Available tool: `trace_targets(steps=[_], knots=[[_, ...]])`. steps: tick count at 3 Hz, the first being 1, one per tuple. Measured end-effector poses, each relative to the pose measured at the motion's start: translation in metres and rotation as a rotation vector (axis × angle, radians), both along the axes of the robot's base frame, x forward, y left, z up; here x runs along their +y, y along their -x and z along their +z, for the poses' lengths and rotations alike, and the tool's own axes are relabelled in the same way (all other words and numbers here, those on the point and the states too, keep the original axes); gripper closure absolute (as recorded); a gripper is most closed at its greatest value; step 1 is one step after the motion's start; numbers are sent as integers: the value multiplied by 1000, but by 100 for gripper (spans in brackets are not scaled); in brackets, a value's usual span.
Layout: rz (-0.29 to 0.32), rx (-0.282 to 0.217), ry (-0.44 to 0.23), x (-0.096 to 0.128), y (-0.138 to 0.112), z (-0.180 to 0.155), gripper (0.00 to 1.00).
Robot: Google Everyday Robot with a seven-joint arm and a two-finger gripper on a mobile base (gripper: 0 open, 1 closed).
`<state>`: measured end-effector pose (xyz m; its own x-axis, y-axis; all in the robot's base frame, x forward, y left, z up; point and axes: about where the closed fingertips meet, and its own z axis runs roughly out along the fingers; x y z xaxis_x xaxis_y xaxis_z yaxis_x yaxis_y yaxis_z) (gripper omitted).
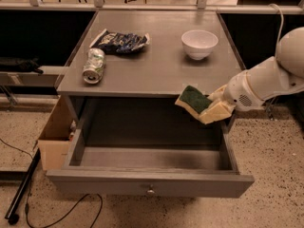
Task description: Place sponge into top drawer
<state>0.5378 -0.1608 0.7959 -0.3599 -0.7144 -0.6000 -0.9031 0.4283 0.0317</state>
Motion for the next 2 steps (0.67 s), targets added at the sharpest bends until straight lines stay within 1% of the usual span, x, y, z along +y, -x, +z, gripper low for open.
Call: trace_targets(steps=[1,2], knots=[[-12,68,-25,8,-27,-29,100],[-12,68,-25,8,-26,-28,100]])
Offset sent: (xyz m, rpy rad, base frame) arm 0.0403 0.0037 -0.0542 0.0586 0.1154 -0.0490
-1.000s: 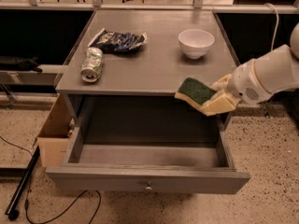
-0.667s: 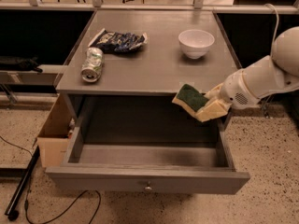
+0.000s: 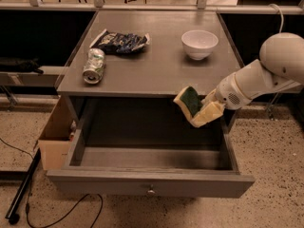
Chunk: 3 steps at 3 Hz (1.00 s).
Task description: Place sponge into top drawer
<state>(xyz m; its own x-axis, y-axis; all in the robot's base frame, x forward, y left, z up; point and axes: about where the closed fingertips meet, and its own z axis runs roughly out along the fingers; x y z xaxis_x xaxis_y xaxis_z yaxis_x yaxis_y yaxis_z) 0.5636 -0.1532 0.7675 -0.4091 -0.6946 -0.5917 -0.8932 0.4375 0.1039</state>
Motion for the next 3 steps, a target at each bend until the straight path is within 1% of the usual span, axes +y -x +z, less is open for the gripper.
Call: trace_targets(steps=[1,2,3], knots=[[7,-33,-17,1,35,5,100],[-24,11,-51,-6,88,-22,100],[-24,11,-51,-6,88,-22,100]])
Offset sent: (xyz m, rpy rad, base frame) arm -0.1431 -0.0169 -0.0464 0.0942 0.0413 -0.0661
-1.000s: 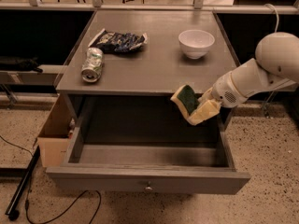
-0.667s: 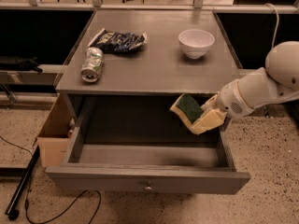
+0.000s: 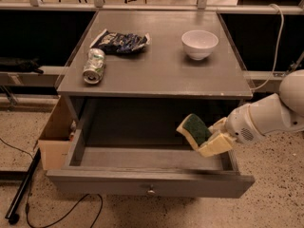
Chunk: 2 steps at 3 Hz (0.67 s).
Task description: Place sponge into top drawer
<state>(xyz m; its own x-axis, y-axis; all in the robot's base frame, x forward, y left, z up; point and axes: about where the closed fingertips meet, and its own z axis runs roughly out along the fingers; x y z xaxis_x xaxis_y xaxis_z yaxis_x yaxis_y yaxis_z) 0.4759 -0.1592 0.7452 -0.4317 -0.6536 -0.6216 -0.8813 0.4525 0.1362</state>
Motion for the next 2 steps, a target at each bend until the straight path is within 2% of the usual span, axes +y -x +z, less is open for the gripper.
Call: trace_targets(steps=[1,2], knots=[[31,3,12,19,-2,-4,100],[42,36,-21,47,9,-37,100]])
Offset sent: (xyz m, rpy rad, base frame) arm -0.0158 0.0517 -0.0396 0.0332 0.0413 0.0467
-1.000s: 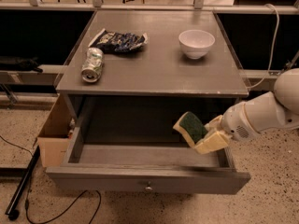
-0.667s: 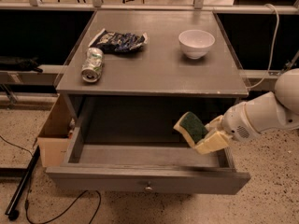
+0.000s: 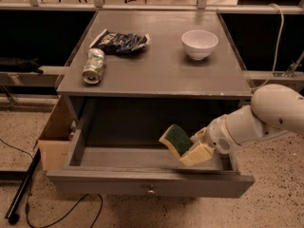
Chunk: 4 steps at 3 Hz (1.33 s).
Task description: Place sponge into top drawer
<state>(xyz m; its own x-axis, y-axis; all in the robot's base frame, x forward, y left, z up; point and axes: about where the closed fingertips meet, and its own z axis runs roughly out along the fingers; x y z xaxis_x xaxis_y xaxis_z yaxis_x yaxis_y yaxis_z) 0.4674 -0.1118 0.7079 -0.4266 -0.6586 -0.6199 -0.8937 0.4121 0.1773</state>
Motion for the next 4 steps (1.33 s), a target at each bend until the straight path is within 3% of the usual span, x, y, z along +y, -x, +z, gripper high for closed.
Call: trace_targets(steps=[1,2,4], knots=[[0,0,0,0,0,0,100],[-32,-12,31,12,-34,4,100],[-46,-8,28,15,-35,1,100]])
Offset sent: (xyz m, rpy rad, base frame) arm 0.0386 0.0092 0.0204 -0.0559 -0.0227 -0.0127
